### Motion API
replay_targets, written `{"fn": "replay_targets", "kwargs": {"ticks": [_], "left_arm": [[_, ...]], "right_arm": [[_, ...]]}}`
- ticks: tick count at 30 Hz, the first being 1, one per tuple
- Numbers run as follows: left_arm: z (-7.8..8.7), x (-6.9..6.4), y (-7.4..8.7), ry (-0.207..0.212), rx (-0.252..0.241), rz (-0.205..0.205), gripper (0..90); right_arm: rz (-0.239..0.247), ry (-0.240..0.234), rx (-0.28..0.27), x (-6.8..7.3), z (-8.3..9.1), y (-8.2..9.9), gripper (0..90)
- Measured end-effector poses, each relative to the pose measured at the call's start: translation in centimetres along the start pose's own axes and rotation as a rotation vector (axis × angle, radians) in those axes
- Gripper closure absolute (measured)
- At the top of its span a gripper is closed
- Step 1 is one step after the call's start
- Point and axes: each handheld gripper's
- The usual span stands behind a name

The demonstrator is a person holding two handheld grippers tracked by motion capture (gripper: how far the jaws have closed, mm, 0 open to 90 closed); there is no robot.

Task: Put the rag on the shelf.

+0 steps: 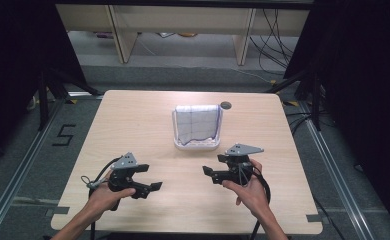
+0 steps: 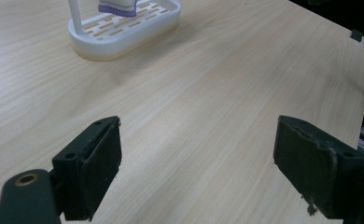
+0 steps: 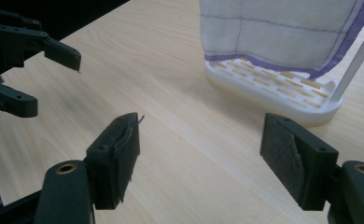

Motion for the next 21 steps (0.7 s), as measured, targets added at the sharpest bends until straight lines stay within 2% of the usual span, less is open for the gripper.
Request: {"fn": "replay_targets", "kwargs": {"ticks": [3, 4, 5, 7, 8, 9, 11, 12, 13, 14, 15, 16, 18, 20, 21], "left_arm": [[0.4, -0.1, 0.5, 0.001, 0.001, 0.002, 15.0], [0.4, -0.2, 0.8, -0.001, -0.014, 0.003, 14.9], [0.5, -0.2, 0.9, 0.0, -0.009, 0.001, 14.9], [0.5, -0.3, 1.2, -0.004, 0.0, -0.007, 14.9], [0.5, -0.4, 1.3, -0.002, 0.0, -0.006, 14.9], [0.4, -0.5, 1.5, -0.002, -0.005, -0.003, 14.9], [0.4, -0.6, 1.8, -0.007, 0.006, -0.007, 14.9], [0.3, -0.7, 1.9, -0.004, 0.007, -0.005, 14.9], [0.3, -0.8, 2.1, -0.002, 0.017, -0.012, 14.9], [0.3, -0.9, 2.3, -0.001, 0.02, -0.013, 15.0], [0.4, -0.9, 2.5, 0.005, 0.024, -0.015, 14.9], [0.4, -1.0, 2.8, 0.008, 0.031, -0.019, 14.9], [0.4, -1.1, 3.2, 0.002, 0.048, -0.015, 14.9], [0.4, -1.2, 3.6, 0.002, 0.057, -0.019, 14.9], [0.4, -1.2, 3.8, 0.005, 0.058, -0.031, 14.9]], "right_arm": [[0.011, -0.001, -0.004, 0.1, -0.1, 0.4, 29.1], [-0.004, -0.017, -0.002, 0.3, -0.2, 0.6, 28.8], [0.003, -0.005, 0.006, 0.4, -0.1, 0.8, 27.8], [0.002, -0.015, 0.009, 0.5, -0.1, 1.2, 26.6], [0.023, -0.026, -0.004, 0.4, -0.2, 1.3, 26.4], [0.014, -0.009, -0.005, 0.5, -0.1, 1.6, 26.2], [0.001, -0.032, 0.0, 0.7, 0.0, 2.0, 25.6], [0.015, -0.025, 0.003, 0.7, 0.1, 2.2, 25.2], [-0.004, -0.037, 0.003, 0.9, 0.2, 2.5, 24.6], [0.01, -0.037, -0.004, 0.8, 0.2, 2.9, 24.3], [-0.017, -0.035, 0.007, 1.1, 0.4, 3.1, 24.0], [0.008, -0.036, -0.003, 1.0, 0.5, 3.6, 23.1], [0.007, -0.028, -0.004, 1.0, 0.7, 3.9, 22.7], [-0.028, -0.024, 0.018, 1.3, 1.0, 4.5, 21.0], [-0.008, -0.032, 0.002, 1.1, 0.8, 4.7, 20.7]]}}
Point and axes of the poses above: each handheld gripper's, and its own axes: z roughly backward along the jaws, y roughly out of its underside, x roughly to its left, and after that the axes turned 6 degrees about y, right-handed
